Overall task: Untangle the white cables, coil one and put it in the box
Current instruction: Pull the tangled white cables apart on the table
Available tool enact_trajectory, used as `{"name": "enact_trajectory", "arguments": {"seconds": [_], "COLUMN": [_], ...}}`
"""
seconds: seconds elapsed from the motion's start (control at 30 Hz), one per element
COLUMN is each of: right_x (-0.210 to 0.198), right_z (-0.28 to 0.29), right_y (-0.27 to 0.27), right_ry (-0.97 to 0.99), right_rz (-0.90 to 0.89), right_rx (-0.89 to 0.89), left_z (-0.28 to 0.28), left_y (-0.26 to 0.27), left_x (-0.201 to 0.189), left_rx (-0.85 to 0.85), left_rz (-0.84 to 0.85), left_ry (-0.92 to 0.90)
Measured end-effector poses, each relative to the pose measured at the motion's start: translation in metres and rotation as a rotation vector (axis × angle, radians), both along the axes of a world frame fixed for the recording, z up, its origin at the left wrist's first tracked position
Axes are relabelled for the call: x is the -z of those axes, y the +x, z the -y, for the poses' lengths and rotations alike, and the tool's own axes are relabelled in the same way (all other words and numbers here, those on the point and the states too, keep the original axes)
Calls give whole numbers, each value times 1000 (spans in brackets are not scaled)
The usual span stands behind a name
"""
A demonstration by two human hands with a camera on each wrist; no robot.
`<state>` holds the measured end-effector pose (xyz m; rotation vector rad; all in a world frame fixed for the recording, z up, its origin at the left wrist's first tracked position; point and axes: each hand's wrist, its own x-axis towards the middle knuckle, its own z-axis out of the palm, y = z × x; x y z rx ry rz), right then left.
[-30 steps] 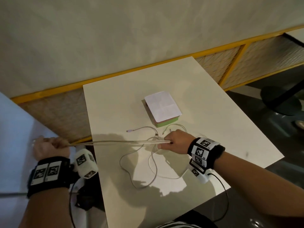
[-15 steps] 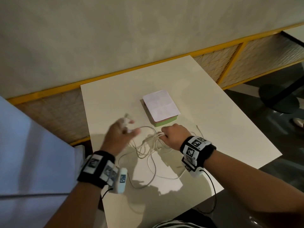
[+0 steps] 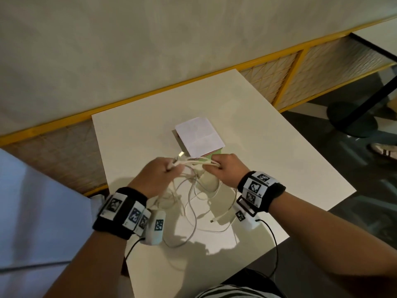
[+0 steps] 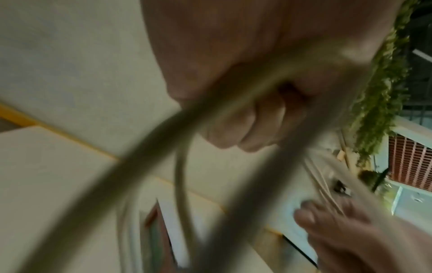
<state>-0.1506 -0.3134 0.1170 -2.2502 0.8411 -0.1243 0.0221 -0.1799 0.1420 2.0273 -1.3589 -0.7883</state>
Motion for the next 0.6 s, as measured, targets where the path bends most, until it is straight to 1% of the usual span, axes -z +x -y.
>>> {"name": "enact_trajectory", "arguments": {"seconds": [0.07, 0.17, 0.27, 0.3, 0.37, 0.47, 0.53, 0.6], "right_x": [8, 16, 23, 27, 36, 51, 60, 65], "right_z": [13, 21, 26, 28, 31, 32, 32, 31], "right_y": [-9, -16, -20, -21, -27, -42, -50, -58], "right_ry": [51, 96, 191, 212, 267, 356, 343, 323], "right_rz": [-9, -98, -126, -133, -147, -164, -229, -281], "right_rx": [77, 26, 29, 27, 17, -4, -27, -44], "left_z": [-9, -21, -24, -26, -29, -30, -28, -29], "left_y": [16, 27, 26, 28, 34, 39, 40, 42], "left_x": [-7, -12, -21, -22, -25, -34, -41, -46], "left_rx": [-69, -85, -132, -181, -341, -504, -612, -686], "left_rz": [43, 84, 118, 148, 176, 112, 64, -54], "left_ry": [-74, -163, -254, -276, -276, -278, -288, -346]}}
